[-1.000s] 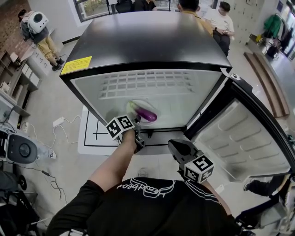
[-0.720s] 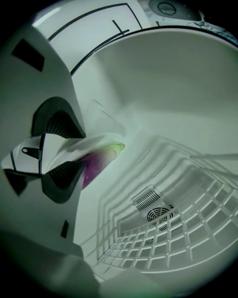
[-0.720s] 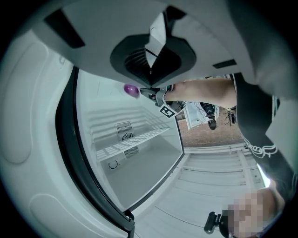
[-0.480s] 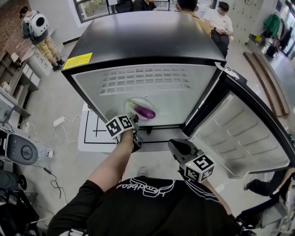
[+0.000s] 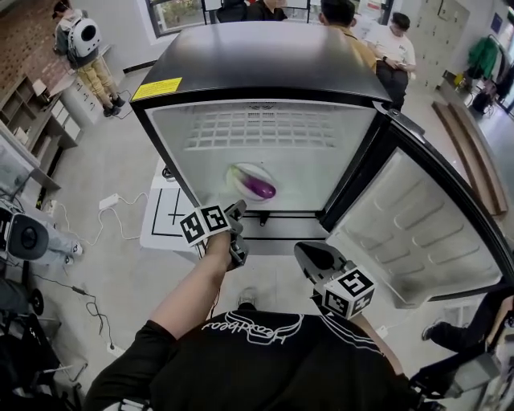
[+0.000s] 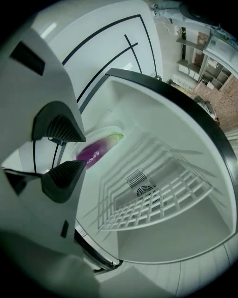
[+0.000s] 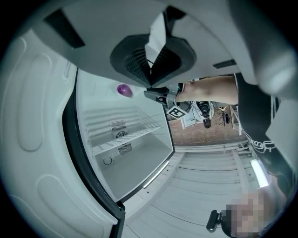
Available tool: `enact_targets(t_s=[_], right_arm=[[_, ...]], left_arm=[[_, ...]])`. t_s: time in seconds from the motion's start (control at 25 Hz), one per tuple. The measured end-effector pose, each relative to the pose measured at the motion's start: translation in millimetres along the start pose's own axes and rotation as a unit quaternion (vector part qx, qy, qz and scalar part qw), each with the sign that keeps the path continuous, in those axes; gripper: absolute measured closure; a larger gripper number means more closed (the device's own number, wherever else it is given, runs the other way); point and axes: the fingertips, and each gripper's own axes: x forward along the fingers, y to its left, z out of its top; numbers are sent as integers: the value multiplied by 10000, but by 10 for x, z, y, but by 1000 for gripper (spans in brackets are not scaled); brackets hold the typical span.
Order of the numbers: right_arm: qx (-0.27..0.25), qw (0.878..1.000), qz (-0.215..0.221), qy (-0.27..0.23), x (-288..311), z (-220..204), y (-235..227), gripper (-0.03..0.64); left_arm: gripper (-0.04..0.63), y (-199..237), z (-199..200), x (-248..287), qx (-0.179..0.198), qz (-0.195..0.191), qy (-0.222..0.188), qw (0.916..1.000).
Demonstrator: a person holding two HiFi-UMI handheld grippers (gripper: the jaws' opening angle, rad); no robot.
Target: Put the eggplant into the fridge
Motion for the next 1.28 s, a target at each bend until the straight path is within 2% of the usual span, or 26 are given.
enact_targets(t_s=[0.12, 0.36, 0.52, 0.68, 0.88, 1.0, 1.2, 1.28], right_arm=[[-35, 10000, 39, -12, -111, -9, 41, 611], [-100, 9998, 139, -135, -383, 2, 141, 611], [-192, 9995, 191, -189, -621, -7, 222, 611], [-216, 9992, 264, -215, -884, -11, 290, 611], [-273, 9985, 401, -254, -1170, -33, 392, 611], [-238, 9984, 440, -271, -1297, -74, 400, 611], [-198, 9979, 549, -288, -1429, -92, 445, 611], [-229, 9973, 625, -300, -1454, -87, 504, 611]], left_arm=[[466, -250, -52, -213, 284, -451, -165, 9984], [472, -782, -316, -678, 662, -1352, -395, 9878], [578, -1120, -552, -987, 1105, -1627, -499, 9792], [586, -1505, -838, -1284, 1292, -2061, -507, 9686], [586, -1958, -1243, -1619, 2026, -2433, -445, 9475], [586, -2111, -1437, -1803, 2263, -2601, -510, 9373], [586, -2278, -1717, -2028, 3210, -2597, -591, 9088], [586, -2275, -1809, -2067, 3330, -2570, -472, 9060]])
